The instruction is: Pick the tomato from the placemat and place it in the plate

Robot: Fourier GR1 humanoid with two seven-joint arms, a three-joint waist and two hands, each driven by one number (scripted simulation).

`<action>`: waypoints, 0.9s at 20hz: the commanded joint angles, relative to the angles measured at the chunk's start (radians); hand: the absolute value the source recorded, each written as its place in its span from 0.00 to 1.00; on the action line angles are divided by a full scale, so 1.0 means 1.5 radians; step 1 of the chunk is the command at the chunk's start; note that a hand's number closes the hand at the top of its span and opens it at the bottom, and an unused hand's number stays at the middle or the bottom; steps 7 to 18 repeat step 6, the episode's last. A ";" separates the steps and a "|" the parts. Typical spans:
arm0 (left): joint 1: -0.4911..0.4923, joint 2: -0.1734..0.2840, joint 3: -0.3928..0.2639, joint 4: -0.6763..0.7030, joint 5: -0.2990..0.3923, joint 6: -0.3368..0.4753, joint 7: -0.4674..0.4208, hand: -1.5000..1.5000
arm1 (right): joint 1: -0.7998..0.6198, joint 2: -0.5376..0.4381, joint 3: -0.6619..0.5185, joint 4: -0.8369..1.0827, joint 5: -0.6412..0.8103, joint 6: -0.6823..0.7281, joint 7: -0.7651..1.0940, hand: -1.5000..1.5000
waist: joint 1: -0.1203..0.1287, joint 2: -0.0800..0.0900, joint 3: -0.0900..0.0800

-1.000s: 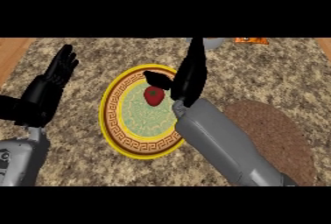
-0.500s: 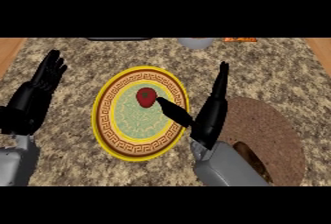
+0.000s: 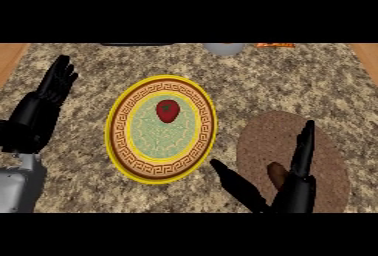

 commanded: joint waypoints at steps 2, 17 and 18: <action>0.039 -0.005 0.001 -0.059 0.011 -0.017 0.010 0.50 | 0.123 -0.125 0.018 -0.115 -0.052 -0.014 -0.040 0.00 | 0.008 0.001 0.001; -0.011 -0.002 0.016 -0.010 -0.001 -0.016 0.020 0.50 | 0.197 -0.114 0.013 -0.180 0.022 0.041 -0.049 0.00 | 0.003 0.001 0.000; -0.011 -0.002 0.016 -0.010 -0.001 -0.016 0.020 0.50 | 0.197 -0.114 0.013 -0.180 0.022 0.041 -0.049 0.00 | 0.003 0.001 0.000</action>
